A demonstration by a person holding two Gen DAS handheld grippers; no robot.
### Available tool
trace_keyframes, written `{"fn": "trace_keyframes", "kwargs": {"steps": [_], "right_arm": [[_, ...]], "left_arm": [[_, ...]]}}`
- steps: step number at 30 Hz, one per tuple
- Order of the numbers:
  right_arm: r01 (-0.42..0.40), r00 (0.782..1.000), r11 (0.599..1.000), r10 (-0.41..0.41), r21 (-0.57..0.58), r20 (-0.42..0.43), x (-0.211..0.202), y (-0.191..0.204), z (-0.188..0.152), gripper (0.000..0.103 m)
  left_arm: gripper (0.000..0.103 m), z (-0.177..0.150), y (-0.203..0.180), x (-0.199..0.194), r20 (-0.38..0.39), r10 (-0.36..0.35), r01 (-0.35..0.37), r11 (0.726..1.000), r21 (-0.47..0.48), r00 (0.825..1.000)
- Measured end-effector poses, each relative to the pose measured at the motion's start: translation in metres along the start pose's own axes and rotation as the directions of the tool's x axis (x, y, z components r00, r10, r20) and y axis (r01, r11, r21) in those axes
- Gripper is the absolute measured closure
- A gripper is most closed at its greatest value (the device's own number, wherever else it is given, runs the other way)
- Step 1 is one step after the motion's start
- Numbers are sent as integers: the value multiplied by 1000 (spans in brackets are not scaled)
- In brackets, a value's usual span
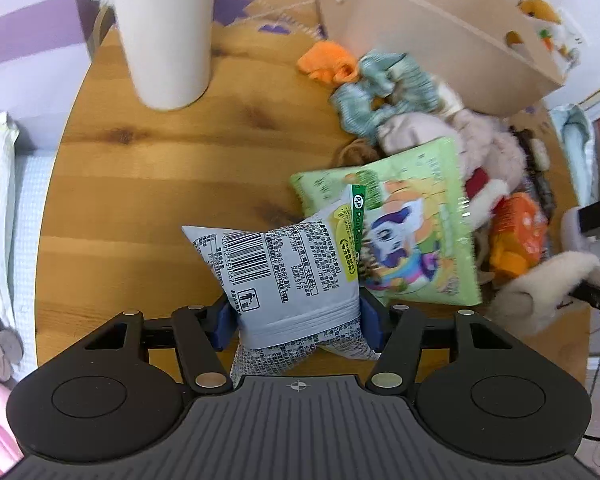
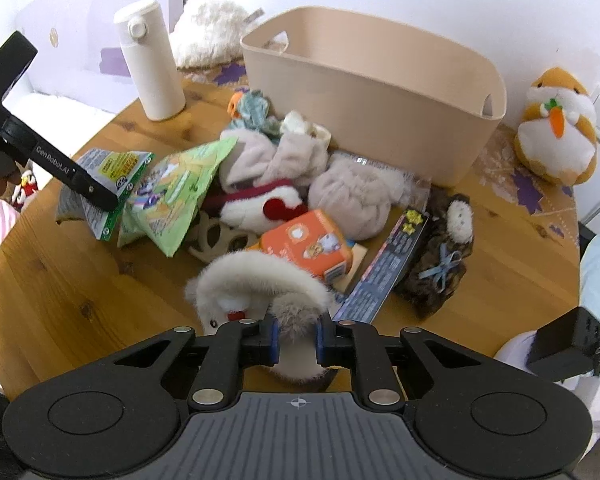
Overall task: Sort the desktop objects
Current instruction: 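Grasp the white plush toy with the right tool while the left grasps the silver snack bag, then carry both items over the beige basket and open both tools to drop them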
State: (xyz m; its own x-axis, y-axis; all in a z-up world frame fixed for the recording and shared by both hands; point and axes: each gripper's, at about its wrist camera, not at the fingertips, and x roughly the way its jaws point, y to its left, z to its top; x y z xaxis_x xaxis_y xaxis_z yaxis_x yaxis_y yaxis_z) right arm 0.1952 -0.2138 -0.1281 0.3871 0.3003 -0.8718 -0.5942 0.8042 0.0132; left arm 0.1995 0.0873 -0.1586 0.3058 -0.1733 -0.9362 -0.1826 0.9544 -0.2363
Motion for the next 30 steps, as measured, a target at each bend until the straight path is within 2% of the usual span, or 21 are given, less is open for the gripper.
{"fn": "trace_keyframes", "kwargs": {"steps": [3, 11, 22, 25, 28, 30], "right_arm": [[11, 999, 1000, -11, -7, 31, -10, -4, 6, 88], [49, 991, 999, -49, 2, 126, -37, -23, 28, 88], [129, 960, 991, -137, 47, 245, -60, -62, 70, 88], [149, 948, 987, -159, 58, 275, -62, -72, 84, 88], [160, 936, 984, -175, 74, 304, -60, -83, 100, 88], [159, 933, 984, -178, 86, 313, -56, -90, 110, 88]], "left_arm": [[42, 2, -5, -14, 33, -27, 26, 1000, 16, 999], [42, 27, -27, -48, 135, -46, 36, 997, 70, 990], [42, 78, -79, -74, 254, -70, 27, 985, 169, 965], [42, 93, -95, -79, 308, -57, -2, 982, 188, 950], [42, 107, -114, -84, 377, -33, -52, 976, 213, 926], [42, 119, -126, -82, 402, -28, -61, 976, 207, 915]]}}
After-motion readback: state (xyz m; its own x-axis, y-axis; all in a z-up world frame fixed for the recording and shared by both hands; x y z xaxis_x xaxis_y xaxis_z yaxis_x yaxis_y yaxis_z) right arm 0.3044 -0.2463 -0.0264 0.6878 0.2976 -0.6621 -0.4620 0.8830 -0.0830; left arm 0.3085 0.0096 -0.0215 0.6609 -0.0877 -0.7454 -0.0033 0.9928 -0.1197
